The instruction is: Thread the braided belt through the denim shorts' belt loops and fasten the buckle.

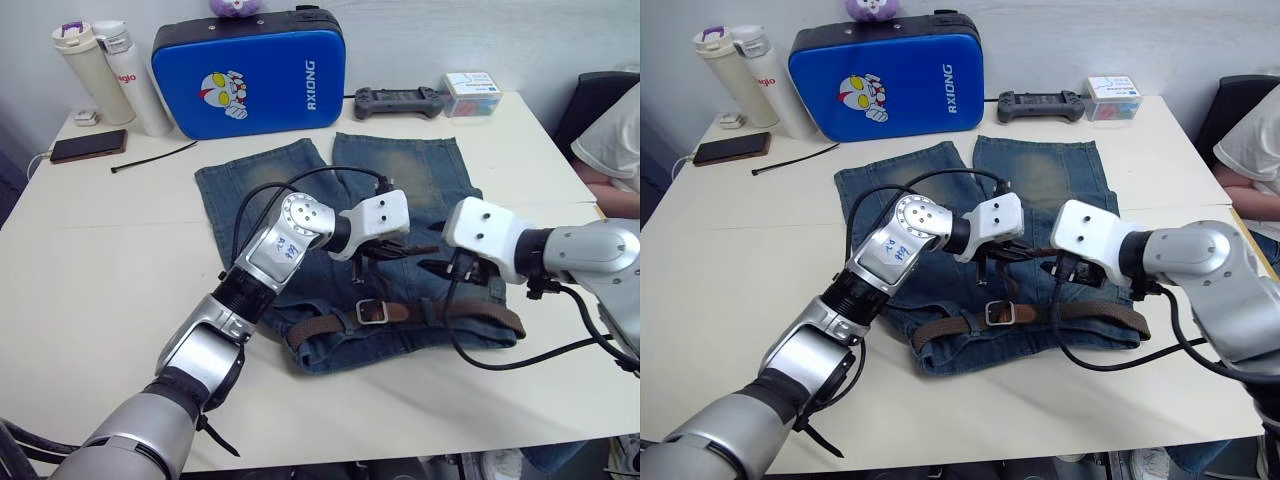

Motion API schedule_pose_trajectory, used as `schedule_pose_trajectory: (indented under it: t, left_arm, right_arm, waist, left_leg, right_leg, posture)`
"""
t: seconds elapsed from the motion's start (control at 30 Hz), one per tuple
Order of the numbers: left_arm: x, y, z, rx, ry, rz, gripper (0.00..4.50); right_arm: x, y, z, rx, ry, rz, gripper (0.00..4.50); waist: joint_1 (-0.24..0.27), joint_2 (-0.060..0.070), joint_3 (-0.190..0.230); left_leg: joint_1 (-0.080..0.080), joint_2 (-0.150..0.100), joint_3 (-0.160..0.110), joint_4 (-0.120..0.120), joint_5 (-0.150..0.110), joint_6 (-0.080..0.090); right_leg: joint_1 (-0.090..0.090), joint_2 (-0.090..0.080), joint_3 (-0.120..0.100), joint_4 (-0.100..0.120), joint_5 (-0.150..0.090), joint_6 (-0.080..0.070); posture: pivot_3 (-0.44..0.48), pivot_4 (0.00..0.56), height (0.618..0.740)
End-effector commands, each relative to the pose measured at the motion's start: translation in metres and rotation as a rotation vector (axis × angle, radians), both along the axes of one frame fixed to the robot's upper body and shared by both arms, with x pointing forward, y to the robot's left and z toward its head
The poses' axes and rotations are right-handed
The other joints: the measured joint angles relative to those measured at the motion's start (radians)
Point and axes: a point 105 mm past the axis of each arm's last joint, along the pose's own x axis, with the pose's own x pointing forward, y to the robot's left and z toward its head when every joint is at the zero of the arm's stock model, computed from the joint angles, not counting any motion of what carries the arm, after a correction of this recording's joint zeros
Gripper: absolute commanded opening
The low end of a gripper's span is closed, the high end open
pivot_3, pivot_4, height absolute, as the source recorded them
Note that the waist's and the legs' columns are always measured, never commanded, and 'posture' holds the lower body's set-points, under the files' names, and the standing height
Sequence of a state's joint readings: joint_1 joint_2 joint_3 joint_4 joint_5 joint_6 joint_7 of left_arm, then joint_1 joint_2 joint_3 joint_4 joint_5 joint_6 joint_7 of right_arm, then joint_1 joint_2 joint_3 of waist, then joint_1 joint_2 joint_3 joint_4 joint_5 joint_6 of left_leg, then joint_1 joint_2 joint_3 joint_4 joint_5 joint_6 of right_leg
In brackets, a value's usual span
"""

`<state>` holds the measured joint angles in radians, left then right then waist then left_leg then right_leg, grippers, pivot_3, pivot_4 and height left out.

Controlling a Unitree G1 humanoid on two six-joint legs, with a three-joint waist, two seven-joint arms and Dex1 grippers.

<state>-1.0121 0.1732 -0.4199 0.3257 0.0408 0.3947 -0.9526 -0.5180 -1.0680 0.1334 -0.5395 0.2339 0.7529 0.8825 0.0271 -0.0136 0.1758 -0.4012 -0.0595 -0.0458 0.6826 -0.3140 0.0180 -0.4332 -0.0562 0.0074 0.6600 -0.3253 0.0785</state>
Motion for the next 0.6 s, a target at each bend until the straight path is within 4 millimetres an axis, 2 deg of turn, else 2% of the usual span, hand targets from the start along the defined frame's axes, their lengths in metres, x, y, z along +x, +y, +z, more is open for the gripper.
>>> schedule_pose_trajectory:
  t: [0.03, 0.1, 0.23, 0.37, 0.53, 0.6]
  left_arm:
    - [-0.004, -0.004, 0.013, 0.003, -0.079, -0.030, 0.00]
    - [-0.002, -0.001, 0.011, 0.027, -0.104, -0.026, 0.00]
    - [0.010, 0.019, 0.002, 0.157, -0.230, -0.015, 0.00]
    - [0.015, 0.031, -0.003, 0.233, -0.289, -0.034, 0.00]
    - [0.019, 0.036, -0.004, 0.283, -0.335, -0.062, 0.00]
    - [0.020, 0.037, -0.004, 0.295, -0.350, -0.066, 0.00]
  right_arm:
    - [0.000, 0.002, 0.005, -0.013, -0.025, 0.016, 2.96]
    - [0.000, 0.001, 0.005, -0.005, -0.018, 0.014, 2.96]
    - [-0.022, -0.008, -0.003, 0.018, 0.121, 0.019, 2.96]
    - [-0.039, -0.002, -0.029, 0.030, 0.180, 0.048, 2.96]
    - [-0.045, 0.010, -0.059, 0.056, 0.193, 0.063, 2.96]
    - [-0.046, 0.012, -0.065, 0.051, 0.187, 0.065, 2.96]
  waist:
    - [0.000, 0.000, 0.000]
    - [0.000, 0.000, 0.000]
    - [0.002, 0.000, 0.000]
    - [0.003, 0.000, 0.000]
    - [0.003, 0.000, 0.000]
    - [0.003, 0.000, 0.000]
  left_leg:
    - [0.000, 0.000, 0.000, 0.000, 0.000, 0.000]
    - [0.000, 0.000, 0.000, 0.000, 0.000, 0.000]
    - [0.000, 0.000, 0.000, 0.000, 0.000, 0.000]
    - [0.000, 0.000, -0.001, 0.000, 0.000, 0.000]
    - [0.000, 0.000, 0.000, 0.001, 0.000, 0.001]
    - [0.000, 0.000, 0.000, 0.001, 0.000, 0.001]
  right_leg:
    - [0.000, 0.000, 0.000, 0.000, 0.000, 0.000]
    - [0.000, 0.000, 0.000, 0.000, 0.000, 0.000]
    - [0.000, 0.000, 0.000, 0.000, 0.000, 0.000]
    - [0.001, 0.000, -0.001, 0.000, 0.000, 0.000]
    - [0.001, 0.000, -0.001, 0.000, 0.000, 0.000]
    - [0.001, 0.000, -0.001, 0.000, 0.000, 0.000]
  posture:
    - [0.000, 0.150, 0.740]
    - [0.000, 0.150, 0.740]
    - [0.000, 0.150, 0.740]
    - [0.000, 0.150, 0.740]
    - [0.000, 0.150, 0.740]
    - [0.000, 0.150, 0.740]
